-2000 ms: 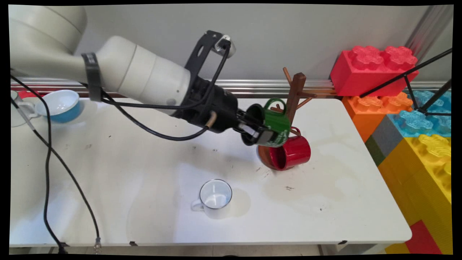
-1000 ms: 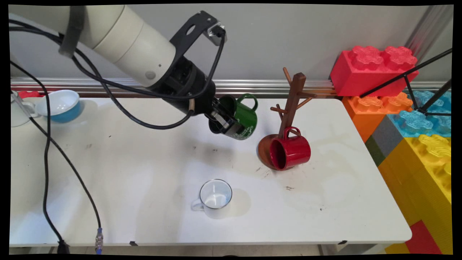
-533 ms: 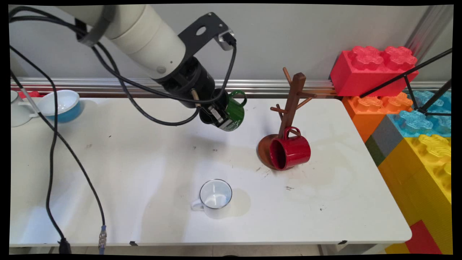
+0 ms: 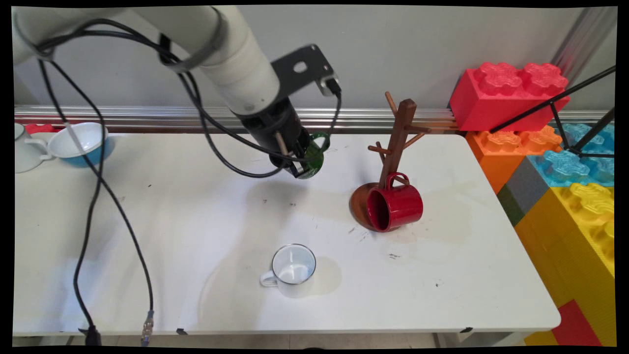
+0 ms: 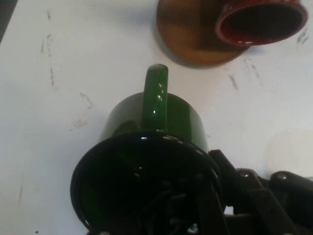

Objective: Place the picked object on the table

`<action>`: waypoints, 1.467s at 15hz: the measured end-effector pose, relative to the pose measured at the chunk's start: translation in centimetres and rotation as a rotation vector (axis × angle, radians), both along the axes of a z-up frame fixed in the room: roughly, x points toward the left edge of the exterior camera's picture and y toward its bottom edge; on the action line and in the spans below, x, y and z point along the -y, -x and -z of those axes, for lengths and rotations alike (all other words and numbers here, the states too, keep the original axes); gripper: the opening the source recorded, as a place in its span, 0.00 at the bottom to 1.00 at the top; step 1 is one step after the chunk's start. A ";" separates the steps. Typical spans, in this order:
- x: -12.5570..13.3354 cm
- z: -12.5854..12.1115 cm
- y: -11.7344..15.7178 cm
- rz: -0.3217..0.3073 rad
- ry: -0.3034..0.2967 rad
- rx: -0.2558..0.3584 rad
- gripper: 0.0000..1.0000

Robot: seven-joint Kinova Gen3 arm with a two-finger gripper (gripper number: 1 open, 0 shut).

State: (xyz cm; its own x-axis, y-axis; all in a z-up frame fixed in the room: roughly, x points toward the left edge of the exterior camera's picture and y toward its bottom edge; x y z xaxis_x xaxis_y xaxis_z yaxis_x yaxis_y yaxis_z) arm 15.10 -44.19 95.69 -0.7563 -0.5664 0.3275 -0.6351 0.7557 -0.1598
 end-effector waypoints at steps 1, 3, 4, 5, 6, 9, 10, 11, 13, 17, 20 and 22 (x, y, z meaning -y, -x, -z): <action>0.5 0.5 0.4 0.007 -0.010 0.016 0.00; 1.7 1.8 1.1 0.017 -0.036 0.048 0.00; 2.3 2.6 1.4 0.016 -0.051 0.066 0.00; 2.9 3.3 1.6 0.013 -0.067 0.083 0.00; 3.3 4.0 1.8 0.010 -0.079 0.096 0.00; 4.4 5.4 2.0 0.003 -0.112 0.125 0.00; 4.9 6.0 2.1 0.001 -0.128 0.137 0.00; 5.3 6.6 2.1 0.000 -0.142 0.144 0.00; 6.2 7.9 2.2 0.004 -0.175 0.159 0.00; 7.9 9.8 2.0 0.017 -0.226 0.184 0.00; 8.8 11.0 1.7 0.024 -0.259 0.198 0.00; 9.2 11.5 1.6 0.025 -0.274 0.203 0.00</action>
State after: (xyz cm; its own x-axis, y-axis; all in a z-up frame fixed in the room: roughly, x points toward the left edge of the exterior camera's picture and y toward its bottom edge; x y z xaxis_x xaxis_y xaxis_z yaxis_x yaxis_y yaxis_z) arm 13.52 -53.39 84.23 -0.8054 -0.5927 0.0068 -0.5916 0.8032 -0.0695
